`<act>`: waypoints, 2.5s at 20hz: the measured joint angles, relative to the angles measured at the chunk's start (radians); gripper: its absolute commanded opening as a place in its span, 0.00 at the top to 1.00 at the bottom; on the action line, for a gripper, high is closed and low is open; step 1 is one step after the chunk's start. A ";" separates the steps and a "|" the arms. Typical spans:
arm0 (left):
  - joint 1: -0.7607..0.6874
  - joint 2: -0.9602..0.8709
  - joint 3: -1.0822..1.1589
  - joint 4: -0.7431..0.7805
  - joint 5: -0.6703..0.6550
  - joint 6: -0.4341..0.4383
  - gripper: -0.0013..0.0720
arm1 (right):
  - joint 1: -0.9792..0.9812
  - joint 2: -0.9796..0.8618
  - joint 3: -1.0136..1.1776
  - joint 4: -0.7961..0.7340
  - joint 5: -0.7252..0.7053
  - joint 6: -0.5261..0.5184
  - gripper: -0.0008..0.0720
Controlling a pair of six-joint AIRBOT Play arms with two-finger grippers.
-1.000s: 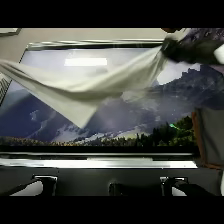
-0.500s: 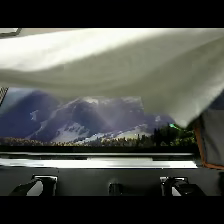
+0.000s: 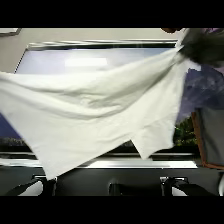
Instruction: Fold the clothes and pants, and hang the long-sleeved shirts on hangers.
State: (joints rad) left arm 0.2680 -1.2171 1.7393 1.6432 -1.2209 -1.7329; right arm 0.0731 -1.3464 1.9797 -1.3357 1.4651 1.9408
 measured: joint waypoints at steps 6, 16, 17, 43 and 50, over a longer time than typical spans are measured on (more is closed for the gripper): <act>-0.072 -0.384 -0.042 -0.062 0.158 -0.014 0.96 | 0.000 -0.426 -0.032 0.089 -0.143 0.040 0.93; -0.062 -0.570 -0.006 -0.207 0.143 -0.128 0.10 | -0.060 -0.650 -0.018 0.257 -0.248 -0.013 0.31; -0.042 -0.553 -0.001 -0.213 0.112 -0.128 0.10 | -0.093 -0.634 -0.015 0.274 -0.217 -0.056 0.25; 0.332 -0.317 0.011 -0.380 -0.305 -0.070 0.11 | -0.394 -0.782 -0.157 0.540 0.138 -0.613 0.28; 0.335 -0.316 0.007 -0.379 -0.315 -0.043 0.10 | -0.310 -0.790 -0.158 0.463 0.153 -0.585 0.92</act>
State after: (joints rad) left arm 0.6033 -1.5333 1.7462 1.2640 -1.5356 -1.7763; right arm -0.2371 -2.1365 1.8214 -0.8726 1.6176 1.3556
